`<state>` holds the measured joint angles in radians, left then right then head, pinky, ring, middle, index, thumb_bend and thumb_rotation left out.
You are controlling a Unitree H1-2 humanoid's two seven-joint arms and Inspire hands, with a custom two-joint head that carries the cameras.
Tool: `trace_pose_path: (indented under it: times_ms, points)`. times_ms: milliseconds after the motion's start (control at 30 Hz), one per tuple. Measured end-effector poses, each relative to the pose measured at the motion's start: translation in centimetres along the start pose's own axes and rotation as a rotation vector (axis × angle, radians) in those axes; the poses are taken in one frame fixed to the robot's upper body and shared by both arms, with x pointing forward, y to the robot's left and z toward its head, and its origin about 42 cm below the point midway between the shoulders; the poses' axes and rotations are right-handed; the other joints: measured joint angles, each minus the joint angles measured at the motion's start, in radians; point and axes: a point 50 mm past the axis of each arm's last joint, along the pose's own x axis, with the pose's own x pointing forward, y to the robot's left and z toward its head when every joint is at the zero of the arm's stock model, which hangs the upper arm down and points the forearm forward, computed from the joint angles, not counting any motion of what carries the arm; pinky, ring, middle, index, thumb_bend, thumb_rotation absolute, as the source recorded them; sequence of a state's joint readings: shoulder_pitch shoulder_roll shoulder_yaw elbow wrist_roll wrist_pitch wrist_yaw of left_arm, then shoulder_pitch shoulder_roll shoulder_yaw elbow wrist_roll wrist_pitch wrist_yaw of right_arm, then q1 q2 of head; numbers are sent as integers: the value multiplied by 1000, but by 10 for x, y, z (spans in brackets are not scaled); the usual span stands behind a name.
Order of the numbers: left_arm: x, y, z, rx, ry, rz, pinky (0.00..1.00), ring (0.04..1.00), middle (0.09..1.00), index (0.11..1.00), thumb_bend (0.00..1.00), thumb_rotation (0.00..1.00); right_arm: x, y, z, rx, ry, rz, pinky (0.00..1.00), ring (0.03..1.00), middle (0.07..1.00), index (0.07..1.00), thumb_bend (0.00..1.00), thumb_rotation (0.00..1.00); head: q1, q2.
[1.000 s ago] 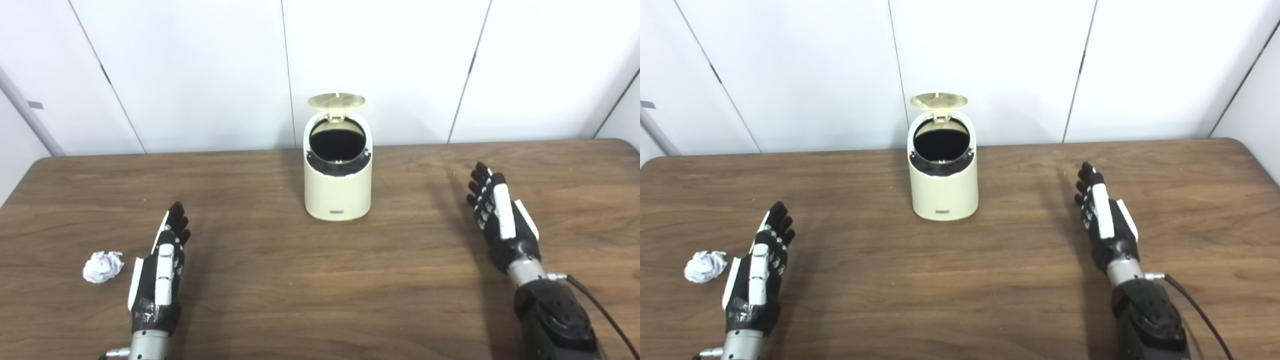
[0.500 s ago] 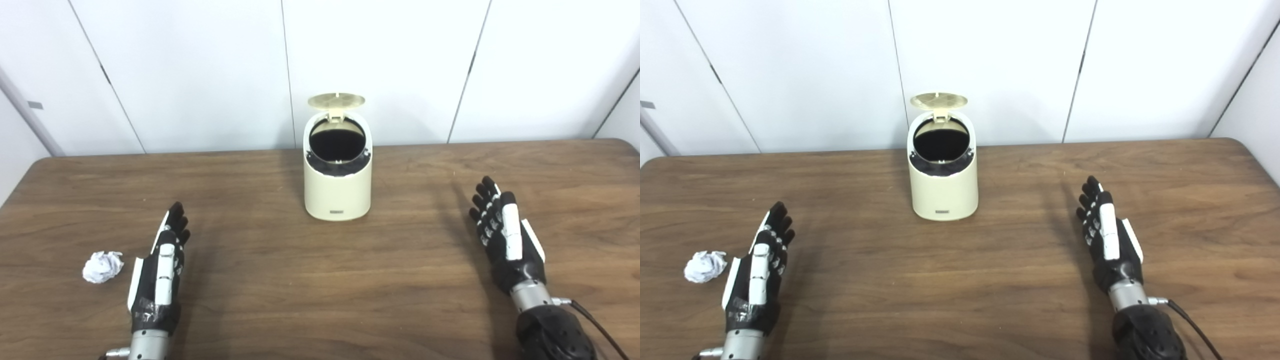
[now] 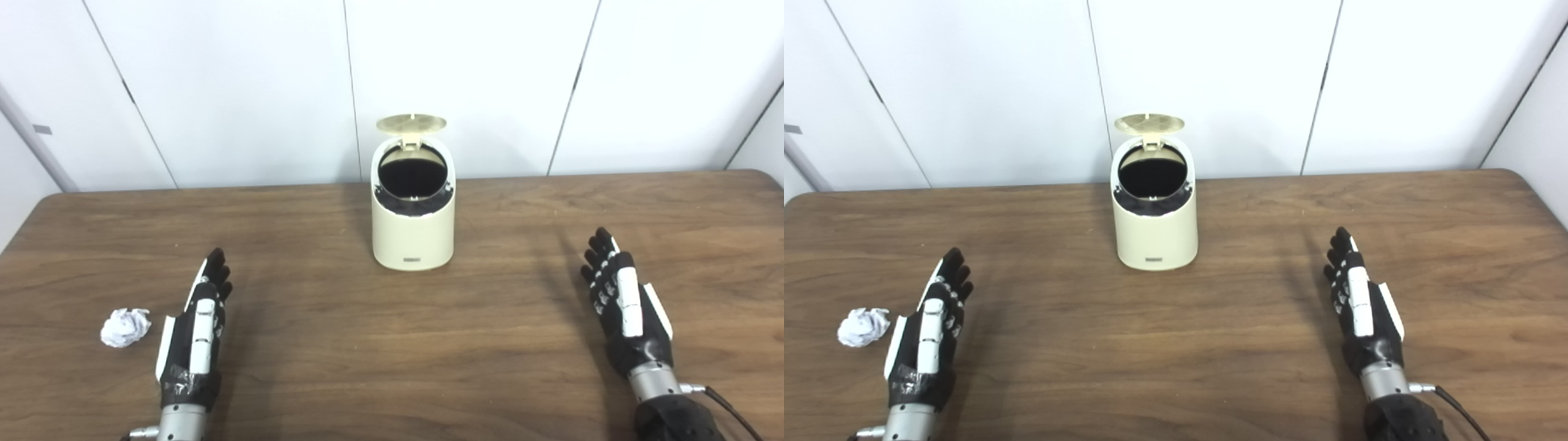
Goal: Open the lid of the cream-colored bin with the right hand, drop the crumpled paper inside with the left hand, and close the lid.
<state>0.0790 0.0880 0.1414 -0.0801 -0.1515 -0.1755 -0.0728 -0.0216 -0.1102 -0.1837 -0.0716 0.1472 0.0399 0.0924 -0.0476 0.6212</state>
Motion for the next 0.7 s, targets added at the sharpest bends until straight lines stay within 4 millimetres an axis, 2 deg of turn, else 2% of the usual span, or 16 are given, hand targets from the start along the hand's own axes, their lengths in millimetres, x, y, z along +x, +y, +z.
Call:
trace_pose_path:
  times_ms: [333,500,700]
  points:
    - [0,-1,1,1,0,0,1000,995,997,983,456,914,0,-1,0,-26,-6,-15,1000,1000,1000,980,514,1000,45,6]
    - [-3,-5,1,9,18,-4,1000,1000,997,979,474,898,-1,-7,0,-20,-7,-10,1000,1000,1000,986,489,1000,162,5]
    - [-4,-12,0,10,27,-12,1000,998,997,981,479,902,0,-18,3,-14,-14,-10,1000,1000,1000,990,519,1000,229,-3]
